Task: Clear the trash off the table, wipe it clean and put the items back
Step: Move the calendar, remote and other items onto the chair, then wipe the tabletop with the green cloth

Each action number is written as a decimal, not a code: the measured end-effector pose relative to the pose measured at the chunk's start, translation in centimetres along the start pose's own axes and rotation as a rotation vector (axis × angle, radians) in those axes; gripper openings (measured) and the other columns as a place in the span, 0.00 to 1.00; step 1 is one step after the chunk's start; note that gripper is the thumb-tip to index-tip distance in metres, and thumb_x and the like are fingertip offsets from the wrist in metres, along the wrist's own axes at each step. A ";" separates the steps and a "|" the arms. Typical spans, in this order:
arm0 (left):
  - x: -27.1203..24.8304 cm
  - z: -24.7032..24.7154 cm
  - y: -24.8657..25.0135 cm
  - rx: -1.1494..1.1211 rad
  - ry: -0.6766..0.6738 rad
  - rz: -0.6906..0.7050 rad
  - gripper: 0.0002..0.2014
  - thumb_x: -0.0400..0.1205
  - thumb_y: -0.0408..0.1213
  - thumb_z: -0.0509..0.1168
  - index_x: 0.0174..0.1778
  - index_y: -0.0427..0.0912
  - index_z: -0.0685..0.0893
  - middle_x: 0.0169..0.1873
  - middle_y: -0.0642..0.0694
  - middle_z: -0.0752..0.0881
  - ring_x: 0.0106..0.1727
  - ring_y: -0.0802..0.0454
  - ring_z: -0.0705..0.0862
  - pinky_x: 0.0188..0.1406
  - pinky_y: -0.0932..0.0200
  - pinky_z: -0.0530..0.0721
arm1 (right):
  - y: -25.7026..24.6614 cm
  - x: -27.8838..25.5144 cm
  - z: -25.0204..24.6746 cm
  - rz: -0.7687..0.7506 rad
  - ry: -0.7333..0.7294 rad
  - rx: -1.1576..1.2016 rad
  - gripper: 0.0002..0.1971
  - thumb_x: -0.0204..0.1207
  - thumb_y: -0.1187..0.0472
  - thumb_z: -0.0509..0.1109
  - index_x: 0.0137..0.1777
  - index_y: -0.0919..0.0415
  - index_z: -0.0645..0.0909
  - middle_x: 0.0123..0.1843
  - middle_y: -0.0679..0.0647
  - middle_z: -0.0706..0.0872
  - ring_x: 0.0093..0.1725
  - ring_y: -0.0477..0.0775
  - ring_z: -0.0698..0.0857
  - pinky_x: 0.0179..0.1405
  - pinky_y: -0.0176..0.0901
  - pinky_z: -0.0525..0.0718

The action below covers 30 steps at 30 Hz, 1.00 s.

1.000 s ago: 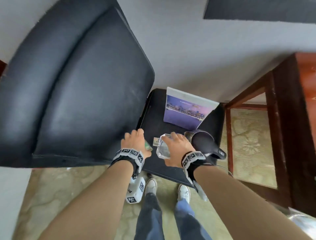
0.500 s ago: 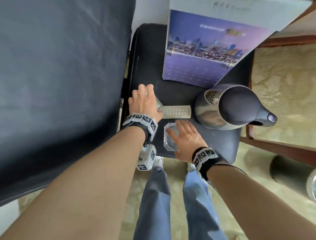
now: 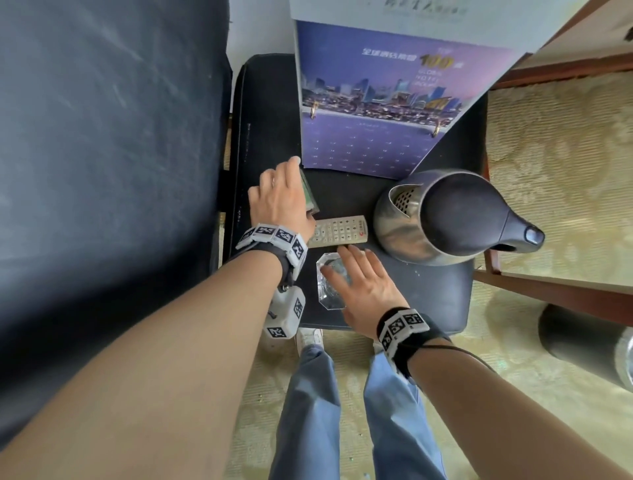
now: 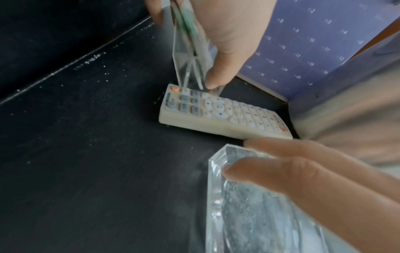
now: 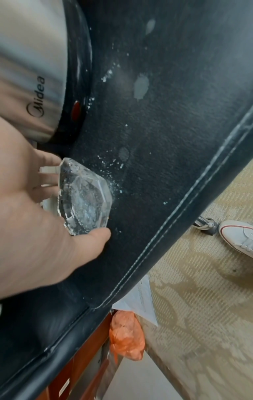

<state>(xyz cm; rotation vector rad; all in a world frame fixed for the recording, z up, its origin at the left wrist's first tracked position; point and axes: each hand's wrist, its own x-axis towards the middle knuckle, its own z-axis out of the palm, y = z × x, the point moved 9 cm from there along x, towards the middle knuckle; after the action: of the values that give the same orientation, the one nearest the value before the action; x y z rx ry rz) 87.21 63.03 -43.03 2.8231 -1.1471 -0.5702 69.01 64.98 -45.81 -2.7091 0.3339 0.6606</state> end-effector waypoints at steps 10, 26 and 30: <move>-4.4 -2.8 -0.3 -0.011 -0.036 -0.068 0.45 0.73 0.41 0.75 0.82 0.41 0.58 0.85 0.45 0.59 0.83 0.39 0.62 0.74 0.38 0.70 | 0.2 -3.5 -3.6 0.092 -0.015 0.046 0.38 0.59 0.55 0.83 0.72 0.61 0.77 0.76 0.70 0.73 0.74 0.72 0.75 0.74 0.67 0.73; -21.1 -29.8 35.4 -0.022 -0.230 0.495 0.09 0.78 0.42 0.63 0.48 0.48 0.87 0.47 0.45 0.90 0.49 0.39 0.88 0.52 0.50 0.88 | 13.3 -40.9 -34.5 0.872 0.401 0.400 0.16 0.76 0.57 0.63 0.63 0.53 0.78 0.54 0.59 0.87 0.54 0.65 0.86 0.51 0.55 0.87; -27.0 -33.4 45.7 -0.042 -0.163 0.683 0.06 0.81 0.41 0.62 0.43 0.52 0.84 0.42 0.49 0.88 0.42 0.45 0.85 0.38 0.57 0.82 | 17.6 -54.5 -37.0 1.066 0.551 0.396 0.18 0.76 0.59 0.63 0.65 0.52 0.80 0.59 0.57 0.88 0.57 0.62 0.86 0.55 0.53 0.87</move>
<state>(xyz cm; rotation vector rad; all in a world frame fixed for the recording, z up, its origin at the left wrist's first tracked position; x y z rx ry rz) 50.72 44.98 4.63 2.1531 -1.9548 -0.7402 31.51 43.14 6.74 -2.1051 1.8645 0.0091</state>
